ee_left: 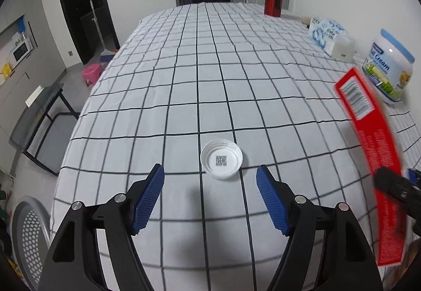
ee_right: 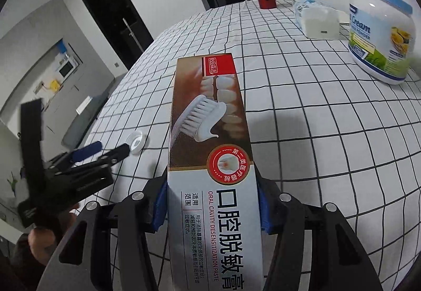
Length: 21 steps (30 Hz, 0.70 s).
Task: Collect trash
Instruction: 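Grasp the toothpaste box with the right tool while the left tool grasps the white bottle cap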
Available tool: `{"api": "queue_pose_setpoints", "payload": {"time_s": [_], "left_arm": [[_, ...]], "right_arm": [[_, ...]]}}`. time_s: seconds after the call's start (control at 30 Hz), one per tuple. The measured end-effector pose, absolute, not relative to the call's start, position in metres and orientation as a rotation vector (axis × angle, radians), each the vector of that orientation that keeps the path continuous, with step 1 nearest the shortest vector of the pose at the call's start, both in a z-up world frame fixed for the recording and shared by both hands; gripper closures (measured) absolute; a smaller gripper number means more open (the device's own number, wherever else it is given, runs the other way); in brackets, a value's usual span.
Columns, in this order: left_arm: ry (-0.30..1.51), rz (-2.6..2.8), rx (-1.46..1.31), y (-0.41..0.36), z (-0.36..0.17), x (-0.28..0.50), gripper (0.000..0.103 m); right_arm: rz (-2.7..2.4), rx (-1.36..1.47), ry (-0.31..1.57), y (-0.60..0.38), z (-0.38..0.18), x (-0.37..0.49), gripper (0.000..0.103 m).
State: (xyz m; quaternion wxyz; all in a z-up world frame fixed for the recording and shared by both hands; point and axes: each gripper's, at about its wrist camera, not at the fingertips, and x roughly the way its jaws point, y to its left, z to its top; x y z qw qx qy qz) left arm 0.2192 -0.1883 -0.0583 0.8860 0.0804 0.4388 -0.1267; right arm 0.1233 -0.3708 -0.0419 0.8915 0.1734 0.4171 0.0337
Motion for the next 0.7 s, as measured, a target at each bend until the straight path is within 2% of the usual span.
{"api": "queue_pose_setpoints", "payload": {"time_s": [0.43,0.53,0.63,0.7], "left_arm": [[0.939,-0.232,0.188,-0.198,-0.080,0.243,0.032],[0.938,-0.249,0.174,-0.201,-0.080,0.244,0.043],[0.944,-0.286,0.155,-0.204,-0.079,0.241,0.064],[0.942,-0.285,0.165,-0.206,-0.079,0.237,0.064]], "right_arm": [[0.101,0.398,0.816,-0.375,-0.034,0.109,0.051],[0.102,0.402,0.820,-0.376,-0.035,0.108,0.051],[0.104,0.404,0.823,-0.377,-0.037,0.110,0.051],[0.106,0.403,0.821,-0.379,-0.036,0.112,0.051]]}}
